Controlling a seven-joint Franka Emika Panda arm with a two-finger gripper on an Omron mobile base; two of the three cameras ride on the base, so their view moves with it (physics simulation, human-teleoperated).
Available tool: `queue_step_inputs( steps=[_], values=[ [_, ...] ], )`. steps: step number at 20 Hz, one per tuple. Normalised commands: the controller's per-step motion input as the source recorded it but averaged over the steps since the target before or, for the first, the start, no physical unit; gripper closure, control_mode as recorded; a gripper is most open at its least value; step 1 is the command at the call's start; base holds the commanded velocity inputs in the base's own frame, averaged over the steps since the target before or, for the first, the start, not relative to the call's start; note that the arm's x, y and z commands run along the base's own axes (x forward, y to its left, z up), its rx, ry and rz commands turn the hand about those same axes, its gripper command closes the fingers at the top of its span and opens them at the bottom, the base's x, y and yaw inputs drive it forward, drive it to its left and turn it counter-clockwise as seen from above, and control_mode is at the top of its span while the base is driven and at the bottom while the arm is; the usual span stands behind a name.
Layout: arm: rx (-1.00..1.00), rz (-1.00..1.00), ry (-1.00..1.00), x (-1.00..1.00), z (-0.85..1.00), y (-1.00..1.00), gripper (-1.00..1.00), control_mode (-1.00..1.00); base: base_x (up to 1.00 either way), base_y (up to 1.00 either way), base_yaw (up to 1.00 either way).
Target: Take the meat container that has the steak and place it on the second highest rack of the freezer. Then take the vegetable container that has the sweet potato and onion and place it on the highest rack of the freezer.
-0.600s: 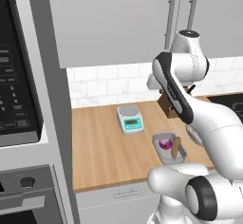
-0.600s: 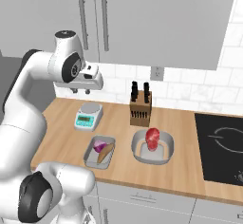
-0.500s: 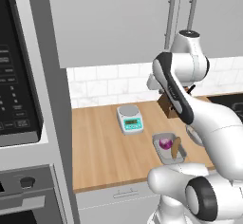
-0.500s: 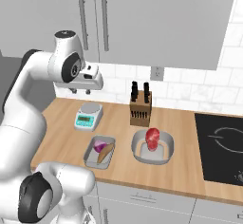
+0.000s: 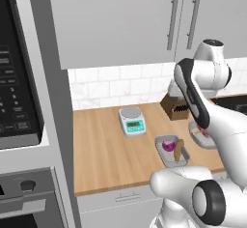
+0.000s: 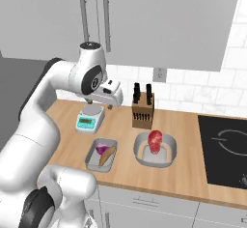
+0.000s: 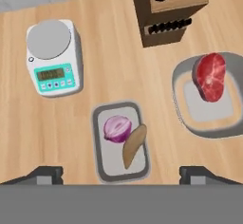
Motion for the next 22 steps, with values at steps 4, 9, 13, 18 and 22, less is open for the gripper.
queue_step_inputs(
  steps=[4, 9, 13, 18, 22],
  values=[
    [0.16, -0.27, 0.16, 0.0, -0.37, -1.0, -1.0, -1.0, 0.0, 0.0, 0.0],
    [0.13, -0.27, 0.18, 0.0, -0.48, -1.0, -1.0, -1.0, 0.0, 0.0, 0.0],
    [0.07, -0.27, 0.17, 0.0, -0.53, -0.92, -1.0, -1.0, 0.0, 0.0, 0.0],
    [0.01, -0.25, 0.12, -0.02, -0.58, -0.57, -1.0, -1.0, 0.0, 0.0, 0.0],
    [0.0, -0.21, 0.04, -0.03, -0.62, -0.24, -1.0, -1.0, 0.0, 0.0, 0.0]
  ],
)
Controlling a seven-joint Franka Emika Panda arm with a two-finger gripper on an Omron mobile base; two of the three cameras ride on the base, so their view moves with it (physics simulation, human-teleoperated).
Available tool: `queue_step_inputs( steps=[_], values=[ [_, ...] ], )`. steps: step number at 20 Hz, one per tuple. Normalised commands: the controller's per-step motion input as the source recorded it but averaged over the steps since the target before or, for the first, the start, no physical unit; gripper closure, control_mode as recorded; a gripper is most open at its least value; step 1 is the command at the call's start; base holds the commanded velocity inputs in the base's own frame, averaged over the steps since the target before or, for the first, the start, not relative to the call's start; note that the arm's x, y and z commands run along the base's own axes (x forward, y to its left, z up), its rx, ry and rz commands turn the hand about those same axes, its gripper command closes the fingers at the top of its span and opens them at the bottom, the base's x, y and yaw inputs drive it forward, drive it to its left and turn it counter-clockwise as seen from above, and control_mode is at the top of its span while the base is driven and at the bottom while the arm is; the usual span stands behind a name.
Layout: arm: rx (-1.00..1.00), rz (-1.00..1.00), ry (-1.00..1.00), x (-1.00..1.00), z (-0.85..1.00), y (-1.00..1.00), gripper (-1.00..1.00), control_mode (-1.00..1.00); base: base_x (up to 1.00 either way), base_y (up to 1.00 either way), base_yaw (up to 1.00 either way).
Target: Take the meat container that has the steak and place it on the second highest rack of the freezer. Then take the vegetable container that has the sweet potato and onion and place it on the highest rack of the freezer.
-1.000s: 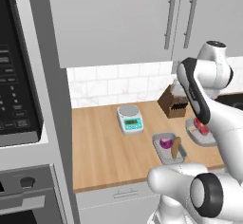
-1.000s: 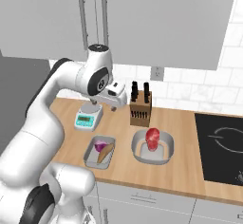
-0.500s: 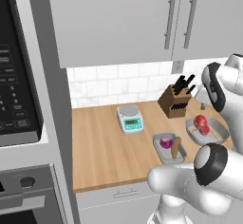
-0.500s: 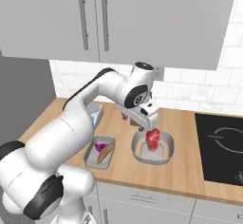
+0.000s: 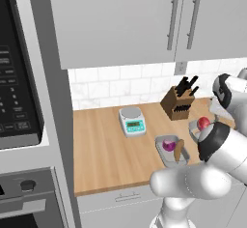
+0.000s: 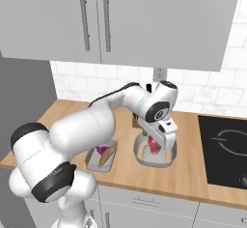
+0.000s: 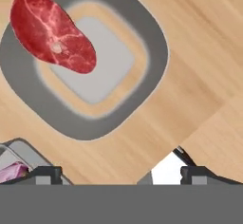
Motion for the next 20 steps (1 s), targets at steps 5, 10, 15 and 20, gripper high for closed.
queue_step_inputs(
  steps=[5, 10, 15, 20],
  values=[
    [0.0, -0.17, 0.0, 0.0, -0.56, -0.03, -1.0, -1.0, 0.0, 0.0, 0.0],
    [-0.02, -0.16, 0.0, -0.05, -0.59, 0.0, -1.0, -1.0, 0.0, 0.0, 0.0],
    [-0.04, -0.16, 0.0, -0.02, -0.52, 0.0, -1.0, -1.0, 0.0, 0.0, 0.0],
    [-0.04, -0.16, 0.0, 0.04, -0.35, 0.0, -1.0, -1.0, 0.0, 0.0, 0.0]
  ],
)
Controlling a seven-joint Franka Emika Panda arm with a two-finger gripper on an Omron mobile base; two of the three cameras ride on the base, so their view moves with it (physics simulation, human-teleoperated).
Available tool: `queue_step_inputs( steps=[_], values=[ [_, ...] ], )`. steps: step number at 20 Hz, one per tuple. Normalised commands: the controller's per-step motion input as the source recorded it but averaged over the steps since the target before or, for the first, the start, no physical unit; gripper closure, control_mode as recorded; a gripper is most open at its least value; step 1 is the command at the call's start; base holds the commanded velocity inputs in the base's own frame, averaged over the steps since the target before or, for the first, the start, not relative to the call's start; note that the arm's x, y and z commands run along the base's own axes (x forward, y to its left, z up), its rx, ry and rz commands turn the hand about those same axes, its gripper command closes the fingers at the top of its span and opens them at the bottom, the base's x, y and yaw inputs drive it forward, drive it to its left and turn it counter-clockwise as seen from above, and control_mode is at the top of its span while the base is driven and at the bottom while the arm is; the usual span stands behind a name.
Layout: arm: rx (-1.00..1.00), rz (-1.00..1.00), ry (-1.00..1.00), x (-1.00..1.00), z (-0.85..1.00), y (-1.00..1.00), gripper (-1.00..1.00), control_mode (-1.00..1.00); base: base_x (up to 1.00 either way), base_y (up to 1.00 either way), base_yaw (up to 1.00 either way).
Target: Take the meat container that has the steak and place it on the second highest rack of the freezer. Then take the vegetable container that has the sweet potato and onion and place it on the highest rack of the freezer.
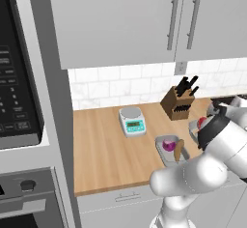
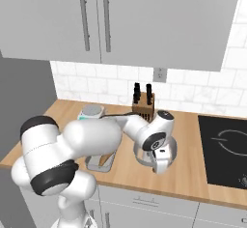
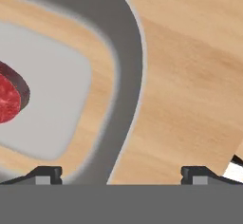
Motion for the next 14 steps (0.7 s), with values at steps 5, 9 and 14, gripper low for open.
queue_step_inputs(
  steps=[5, 9, 14],
  values=[
    [0.0, -0.11, 0.0, 0.45, -0.29, 0.0, -1.0, -1.0, 0.0, 0.0, 0.0],
    [0.0, -0.08, 0.0, 0.29, -0.25, 0.0, -1.0, -1.0, 0.0, 0.0, 0.0],
    [0.0, -0.08, 0.0, 0.0, -0.37, 0.0, -1.0, -1.0, 0.0, 0.0, 0.0]
  ],
)
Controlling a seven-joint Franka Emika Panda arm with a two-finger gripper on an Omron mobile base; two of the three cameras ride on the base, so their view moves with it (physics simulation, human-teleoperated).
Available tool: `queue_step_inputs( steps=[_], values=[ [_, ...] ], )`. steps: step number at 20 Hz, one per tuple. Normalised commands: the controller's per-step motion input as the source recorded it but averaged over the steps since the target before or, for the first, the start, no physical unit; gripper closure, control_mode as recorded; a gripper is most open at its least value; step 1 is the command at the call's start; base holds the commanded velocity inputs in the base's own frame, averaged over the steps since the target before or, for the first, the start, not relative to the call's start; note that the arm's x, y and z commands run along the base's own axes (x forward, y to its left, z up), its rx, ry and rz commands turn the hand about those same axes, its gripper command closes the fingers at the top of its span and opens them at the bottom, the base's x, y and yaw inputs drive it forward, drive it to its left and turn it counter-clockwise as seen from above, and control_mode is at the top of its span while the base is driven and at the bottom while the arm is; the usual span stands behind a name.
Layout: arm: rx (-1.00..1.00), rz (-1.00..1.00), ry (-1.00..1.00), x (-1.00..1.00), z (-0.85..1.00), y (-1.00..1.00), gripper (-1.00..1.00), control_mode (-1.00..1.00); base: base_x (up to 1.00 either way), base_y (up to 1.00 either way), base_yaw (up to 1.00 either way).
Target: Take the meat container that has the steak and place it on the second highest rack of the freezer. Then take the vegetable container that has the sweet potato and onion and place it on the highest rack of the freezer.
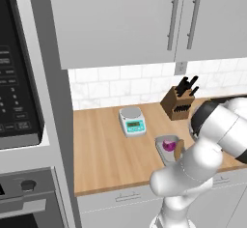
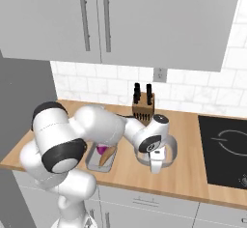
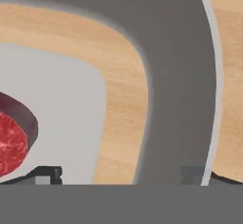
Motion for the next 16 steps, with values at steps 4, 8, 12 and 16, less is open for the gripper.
queue_step_inputs(
  steps=[4, 8, 12, 16],
  values=[
    [0.0, -0.08, 0.0, 0.0, -0.36, 0.0, 1.0, -1.0, 0.0, 0.0, 0.0],
    [0.0, -0.07, -0.07, -0.13, -0.08, 0.0, 1.0, -1.0, 0.0, 0.0, 0.0],
    [0.0, -0.04, -0.01, -0.21, 0.0, 0.0, 1.0, -1.0, 0.0, 0.0, 0.0],
    [0.0, -0.03, 0.0, -0.06, 0.09, 0.0, 1.0, -1.0, 0.0, 0.0, 0.0]
  ],
)
